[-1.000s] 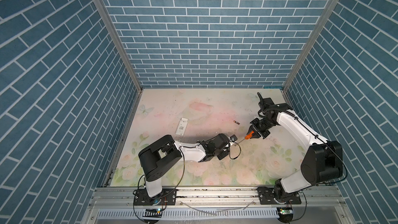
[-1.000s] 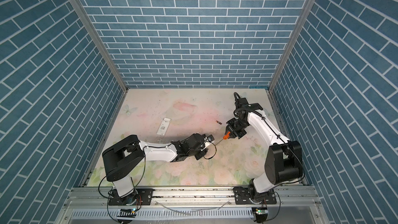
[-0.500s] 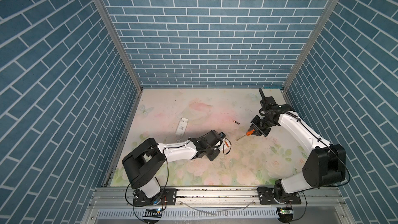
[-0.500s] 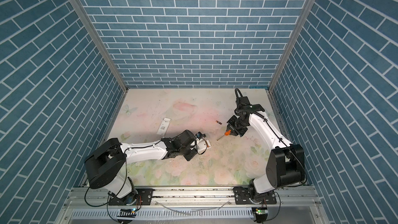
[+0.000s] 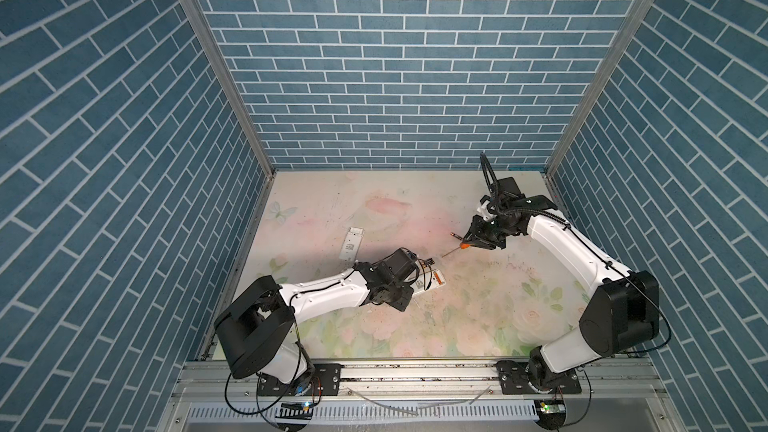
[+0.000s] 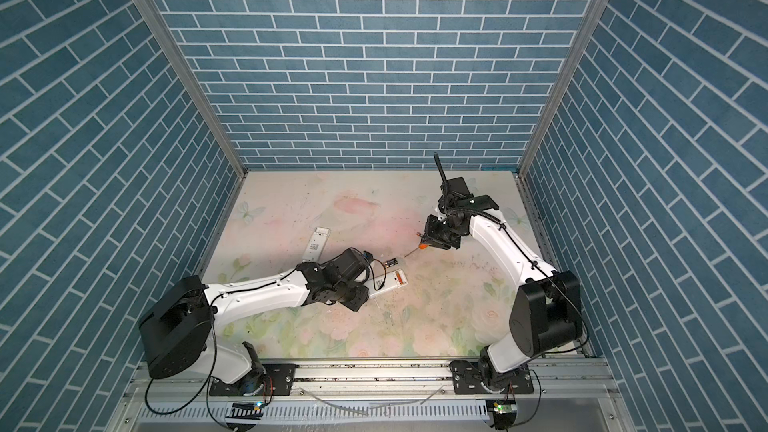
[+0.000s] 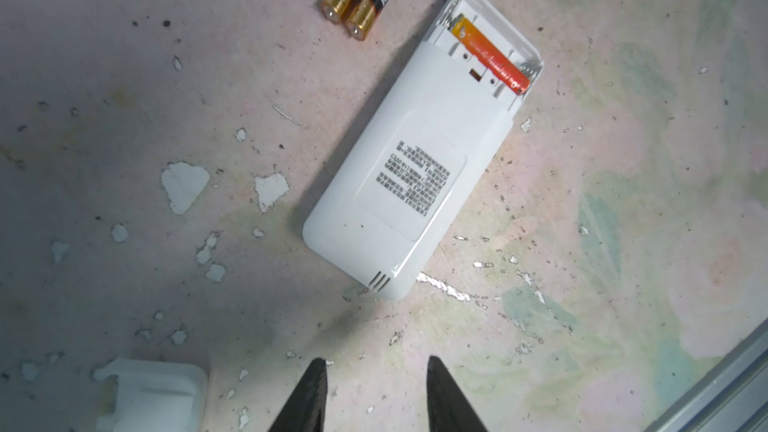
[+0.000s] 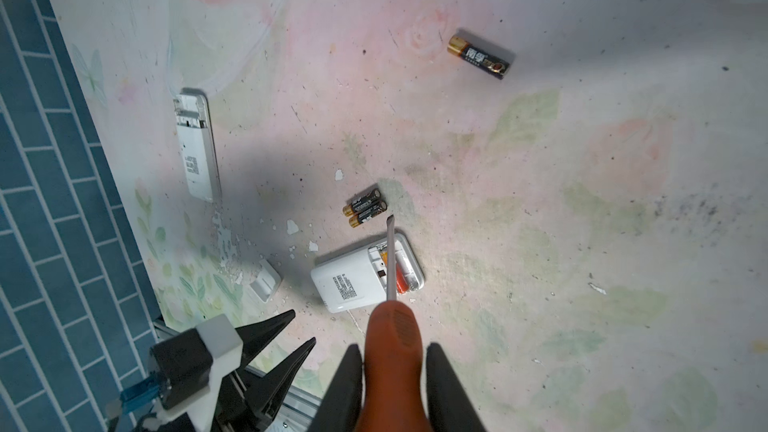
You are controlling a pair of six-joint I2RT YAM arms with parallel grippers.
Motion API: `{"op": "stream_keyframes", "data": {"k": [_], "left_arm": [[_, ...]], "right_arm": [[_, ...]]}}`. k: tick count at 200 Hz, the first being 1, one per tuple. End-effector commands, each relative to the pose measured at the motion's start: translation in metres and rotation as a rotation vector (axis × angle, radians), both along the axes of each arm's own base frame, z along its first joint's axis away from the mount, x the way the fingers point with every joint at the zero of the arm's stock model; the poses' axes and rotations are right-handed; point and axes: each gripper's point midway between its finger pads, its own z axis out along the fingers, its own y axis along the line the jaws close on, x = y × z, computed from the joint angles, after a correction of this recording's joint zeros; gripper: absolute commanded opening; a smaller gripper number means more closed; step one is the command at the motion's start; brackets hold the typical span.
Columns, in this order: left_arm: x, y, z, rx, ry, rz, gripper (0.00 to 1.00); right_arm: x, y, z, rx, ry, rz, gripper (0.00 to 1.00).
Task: Unload the batteries from the remote control
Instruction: 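Set the remote down with the left gripper while the right lifts the screwdriver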
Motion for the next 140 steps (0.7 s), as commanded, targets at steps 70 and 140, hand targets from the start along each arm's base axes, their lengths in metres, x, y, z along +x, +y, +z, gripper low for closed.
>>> {"op": "stream_keyframes", "data": {"k": [70, 140], "left_arm": [[-0.019, 0.004, -0.006, -0.071, 0.086, 0.055, 0.41], [-0.03, 0.008, -0.01, -0.09, 0.108, 0.075, 0.42]], "right_arm": [[0.007, 0.013, -0.021, -0.031, -0.014, 0.104, 0.0], [-0.008, 0.023, -0.041, -0.054, 0.034, 0.154, 0.0]]}}
